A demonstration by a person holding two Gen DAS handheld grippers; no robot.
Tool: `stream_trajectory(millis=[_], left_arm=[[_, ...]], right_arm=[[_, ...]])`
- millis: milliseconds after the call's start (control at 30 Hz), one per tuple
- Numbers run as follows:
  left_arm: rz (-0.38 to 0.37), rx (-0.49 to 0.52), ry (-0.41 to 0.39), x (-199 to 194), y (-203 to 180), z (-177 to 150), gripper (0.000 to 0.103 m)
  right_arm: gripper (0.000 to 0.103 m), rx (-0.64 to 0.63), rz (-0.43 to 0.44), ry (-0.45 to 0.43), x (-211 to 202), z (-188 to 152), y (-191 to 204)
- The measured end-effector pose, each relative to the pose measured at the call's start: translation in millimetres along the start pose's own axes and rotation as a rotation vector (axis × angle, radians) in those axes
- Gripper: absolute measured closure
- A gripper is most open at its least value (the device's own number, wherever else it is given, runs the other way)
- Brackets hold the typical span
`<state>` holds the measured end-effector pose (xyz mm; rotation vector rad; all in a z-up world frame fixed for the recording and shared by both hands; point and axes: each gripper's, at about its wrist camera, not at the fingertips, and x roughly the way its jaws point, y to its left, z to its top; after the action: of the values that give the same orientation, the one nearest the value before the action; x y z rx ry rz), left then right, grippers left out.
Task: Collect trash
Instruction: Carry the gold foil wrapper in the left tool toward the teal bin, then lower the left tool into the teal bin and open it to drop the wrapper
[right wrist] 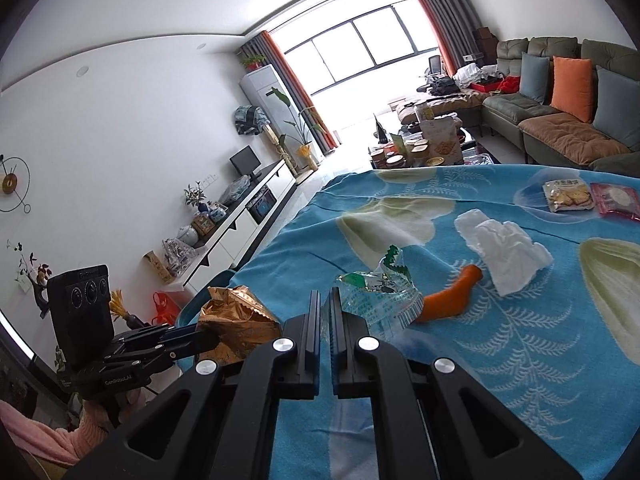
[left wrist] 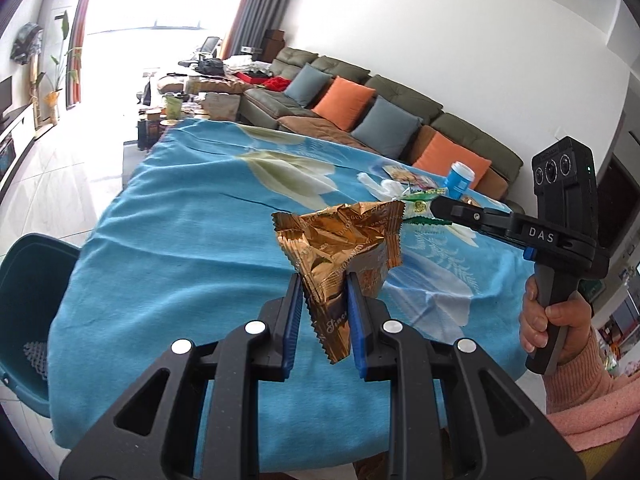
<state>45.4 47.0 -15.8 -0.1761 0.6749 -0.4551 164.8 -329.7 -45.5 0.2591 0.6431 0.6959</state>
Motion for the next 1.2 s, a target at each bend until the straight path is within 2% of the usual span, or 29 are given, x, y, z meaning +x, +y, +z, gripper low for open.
stream_trajectory(millis=[1200], left_arm=[[0.313, -0.278, -0.158, -117.1, 136.0, -26.2, 0.081]], right_arm=[[0.100, -0.251, 0.239, 0.196, 115.6, 14.7, 133.1]])
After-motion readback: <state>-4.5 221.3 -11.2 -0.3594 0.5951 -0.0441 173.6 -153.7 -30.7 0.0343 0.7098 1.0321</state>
